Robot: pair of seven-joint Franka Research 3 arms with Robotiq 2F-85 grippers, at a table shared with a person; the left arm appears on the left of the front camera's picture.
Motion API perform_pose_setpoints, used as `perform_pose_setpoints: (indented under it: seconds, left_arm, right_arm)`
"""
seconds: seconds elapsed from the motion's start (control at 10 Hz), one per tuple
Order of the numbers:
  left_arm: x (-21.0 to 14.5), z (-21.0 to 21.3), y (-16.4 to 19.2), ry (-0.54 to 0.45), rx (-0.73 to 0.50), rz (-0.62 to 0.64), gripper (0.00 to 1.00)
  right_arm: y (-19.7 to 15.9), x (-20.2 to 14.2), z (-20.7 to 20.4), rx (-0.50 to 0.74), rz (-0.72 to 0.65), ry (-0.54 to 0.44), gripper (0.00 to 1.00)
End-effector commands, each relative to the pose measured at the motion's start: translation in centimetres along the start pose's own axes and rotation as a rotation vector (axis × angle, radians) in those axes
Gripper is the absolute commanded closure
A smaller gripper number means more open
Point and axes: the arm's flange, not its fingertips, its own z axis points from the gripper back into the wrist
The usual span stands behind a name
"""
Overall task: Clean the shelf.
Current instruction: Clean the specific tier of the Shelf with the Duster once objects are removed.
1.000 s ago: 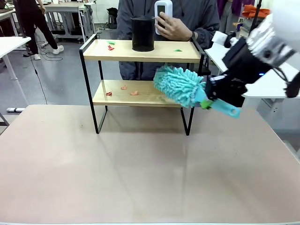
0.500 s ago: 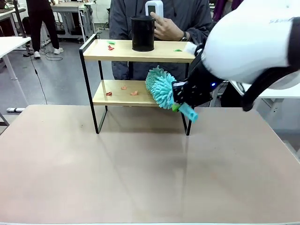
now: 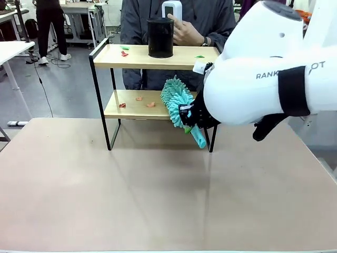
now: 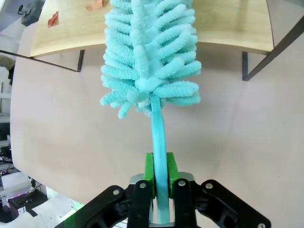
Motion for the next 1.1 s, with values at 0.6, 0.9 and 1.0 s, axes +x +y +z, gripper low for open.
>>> perform_pose_setpoints:
  seconds: [0.6,0.9,1.0]
  left_arm:
    - [-0.5,-0.3,0.0,-0.012,-0.023,-0.021,0.00]
    - [-0.5,-0.3,0.0,-0.012,-0.023,-0.021,0.00]
    - [-0.5,-0.3,0.0,-0.012,-0.023,-0.021,0.00]
  right_arm:
    - [7.5,2.8,-3.1,-0.028,0.116,0.012,0.88]
    - [11.7,3.2,-3.5,-0.019,0.208,0.045,0.88]
    - [12.8,3.0,-3.5,-0.001,0.236,0.058,0.88]
